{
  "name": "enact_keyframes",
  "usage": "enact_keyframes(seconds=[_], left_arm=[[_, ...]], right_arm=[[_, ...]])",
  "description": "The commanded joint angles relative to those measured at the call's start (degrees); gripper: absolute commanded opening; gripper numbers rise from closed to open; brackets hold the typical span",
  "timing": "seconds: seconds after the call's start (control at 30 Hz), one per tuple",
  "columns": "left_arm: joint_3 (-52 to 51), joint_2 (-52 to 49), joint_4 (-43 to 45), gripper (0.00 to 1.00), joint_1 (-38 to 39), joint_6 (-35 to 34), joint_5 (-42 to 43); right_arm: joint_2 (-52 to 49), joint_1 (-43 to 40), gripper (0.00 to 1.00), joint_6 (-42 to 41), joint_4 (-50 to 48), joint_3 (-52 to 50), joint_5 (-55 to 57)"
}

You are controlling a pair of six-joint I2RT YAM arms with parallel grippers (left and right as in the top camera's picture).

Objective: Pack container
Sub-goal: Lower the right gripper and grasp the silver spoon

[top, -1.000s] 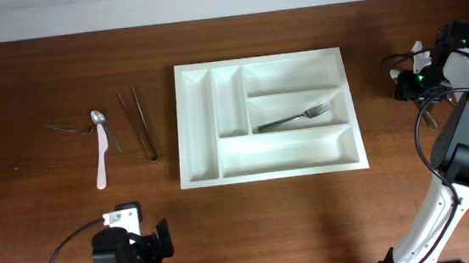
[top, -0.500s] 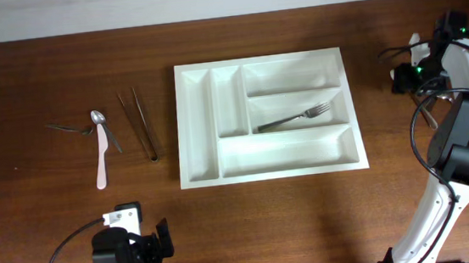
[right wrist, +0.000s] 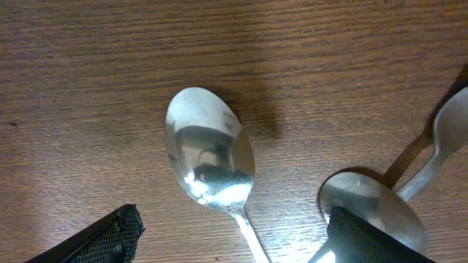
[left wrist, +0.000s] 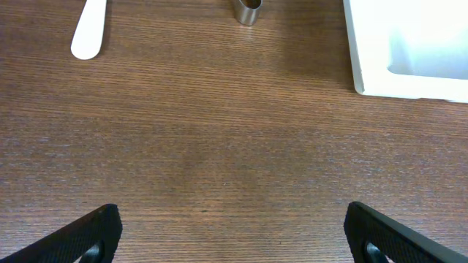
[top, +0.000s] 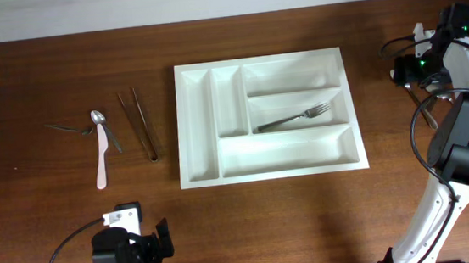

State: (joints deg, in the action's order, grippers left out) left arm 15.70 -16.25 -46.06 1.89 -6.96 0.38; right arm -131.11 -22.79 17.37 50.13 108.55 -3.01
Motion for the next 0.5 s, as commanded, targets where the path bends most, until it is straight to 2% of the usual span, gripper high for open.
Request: enact_keyframes(seconds=[0.0,0.2,0.47], left_arm=[[0.79,0.13,0.11,0.99,-0.20,-0.52,-0.20],[0.79,0.13,0.11,0.99,-0.20,-0.52,-0.20],[0.79,0.13,0.11,0.99,-0.20,-0.52,-0.20]], right_arm=[[-0.63,0.17,0.83,1.90,-0.22,0.85,0.90],[-0.63,0.17,0.83,1.90,-0.13,-0.81,0.90],[-0.66,0.15,0.81,1.86,-4.37,-8.39,0.92]])
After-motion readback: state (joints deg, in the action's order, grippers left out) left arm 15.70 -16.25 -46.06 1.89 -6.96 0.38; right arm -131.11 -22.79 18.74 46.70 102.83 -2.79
